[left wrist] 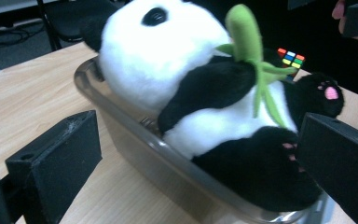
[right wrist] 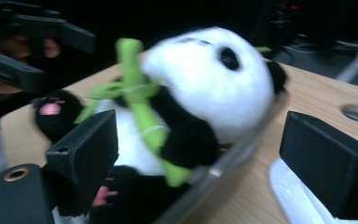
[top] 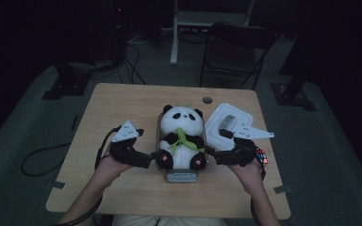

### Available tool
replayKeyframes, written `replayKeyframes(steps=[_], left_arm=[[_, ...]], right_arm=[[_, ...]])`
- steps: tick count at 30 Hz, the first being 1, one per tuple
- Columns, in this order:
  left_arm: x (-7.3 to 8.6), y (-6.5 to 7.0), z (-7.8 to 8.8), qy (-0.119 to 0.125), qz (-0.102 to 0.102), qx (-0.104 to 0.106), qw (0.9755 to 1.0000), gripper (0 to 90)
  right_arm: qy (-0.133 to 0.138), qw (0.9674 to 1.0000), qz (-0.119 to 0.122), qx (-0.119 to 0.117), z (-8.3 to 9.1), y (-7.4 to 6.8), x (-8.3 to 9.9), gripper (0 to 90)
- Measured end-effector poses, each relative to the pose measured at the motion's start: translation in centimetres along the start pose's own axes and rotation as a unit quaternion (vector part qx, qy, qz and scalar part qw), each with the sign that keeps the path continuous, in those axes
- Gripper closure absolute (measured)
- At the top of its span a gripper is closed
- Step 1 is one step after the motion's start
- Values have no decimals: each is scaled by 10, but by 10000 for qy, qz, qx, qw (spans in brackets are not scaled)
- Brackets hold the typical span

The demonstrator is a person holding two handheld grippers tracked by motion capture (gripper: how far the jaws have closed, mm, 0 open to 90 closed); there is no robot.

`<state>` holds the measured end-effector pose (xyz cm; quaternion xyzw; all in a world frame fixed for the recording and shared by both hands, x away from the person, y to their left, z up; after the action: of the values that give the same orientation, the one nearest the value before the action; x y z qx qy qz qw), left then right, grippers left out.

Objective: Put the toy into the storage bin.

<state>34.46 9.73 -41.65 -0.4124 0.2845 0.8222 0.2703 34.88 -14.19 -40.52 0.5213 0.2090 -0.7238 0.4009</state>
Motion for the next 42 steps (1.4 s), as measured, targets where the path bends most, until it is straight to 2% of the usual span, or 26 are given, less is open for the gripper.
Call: replayKeyframes(steps=[2, 3, 4, 5, 7, 8, 9, 10, 11, 12, 13, 14, 16, 18, 20, 25, 27, 34, 35, 37, 38, 39, 40, 42], left_arm=[[1, 6, 0, -64, -48, 36, 10000, 9], [2, 8, 0, -32, -97, 63, 9999, 60], [2, 10, -1, -38, -74, 44, 10000, 75], [3, 13, -1, -77, -125, 127, 9998, 89], [4, 17, 0, -23, -186, 139, 9997, 224], [5, 20, 1, -13, -279, 207, 9994, 305], [5, 22, 1, -5, -280, 274, 9992, 382], [5, 22, 1, -5, -280, 274, 9992, 457], [7, 26, 1, -37, -394, 318, 9987, 521], [8, 27, 1, -71, -443, 328, 9985, 541], [8, 27, 1, -71, -443, 328, 9985, 621], [10, 31, 2, -100, -537, 375, 9978, 668], [11, 35, 3, -103, -685, 352, 9970, 728], [11, 36, 3, -109, -720, 319, 9968, 762], [12, 37, 3, -182, -752, 382, 9963, 800], [14, 37, 3, -256, -854, 343, 9954, 804], [16, 36, 0, -333, -892, 346, 9949, 804], [21, 32, -13, -575, -851, 348, 9941, 802], [23, 30, -17, -644, -815, 364, 9939, 802], [31, 27, -28, -876, -811, 348, 9922, 802], [31, 27, -28, -876, -811, 348, 9922, 802], [35, 27, -32, -937, -793, 361, 9918, 802], [38, 25, -36, -980, -745, 364, 9917, 802], [38, 24, -36, -983, -730, 375, 9918, 801]], right_arm=[[122, 9998, 173, 22, 5, -6, -6, 338], [131, 9997, 202, -20, 7, -8, -7, 422], [106, 9997, 240, -2, 8, -10, -8, 513], [80, 9995, 302, 52, 10, -12, -8, 584], [26, 9990, 441, 65, 10, -17, -8, 716], [-32, 9988, 486, 74, 10, -19, -7, 774], [-88, 9986, 518, 48, 9, -21, -6, 826], [-88, 9986, 518, 48, 9, -21, -6, 826], [-232, 9979, 608, -31, 6, -27, -3, 900], [-253, 9979, 596, -73, 5, -28, -2, 900], [-253, 9979, 596, -73, 5, -28, -2, 900], [-401, 9968, 675, -180, 1, -34, 2, 900], [-472, 9961, 682, -300, -2, -39, 5, 900], [-492, 9955, 712, -384, -3, -44, 6, 900], [-507, 9950, 701, -491, -3, -47, 6, 900], [-671, 9935, 681, -610, -6, -50, 12, 900], [-776, 9931, 674, -560, -9, -49, 16, 900], [-1030, 9910, 537, -659, -21, -47, 27, 900], [-1095, 9903, 512, -681, -23, -47, 29, 900], [-1391, 9860, 507, -767, -33, -48, 40, 900], [-1486, 9844, 493, -799, -36, -48, 44, 900], [-1486, 9844, 493, -799, -36, -48, 44, 900], [-1462, 9842, 372, -930, -40, -50, 47, 900], [-1524, 9834, 415, -898, -43, -50, 48, 900]])
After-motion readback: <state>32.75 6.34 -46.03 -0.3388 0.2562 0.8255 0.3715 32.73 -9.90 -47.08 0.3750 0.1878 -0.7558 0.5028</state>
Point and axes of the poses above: each handheld gripper's, and its own axes: z roughly backward along the jaws, x roughly out of its underside, y roughly to its right, the point moved 8 cm from there along -z, roughly forward along the jaws, and after that the axes turned 14 degrees about z, right-handed, at the moved point
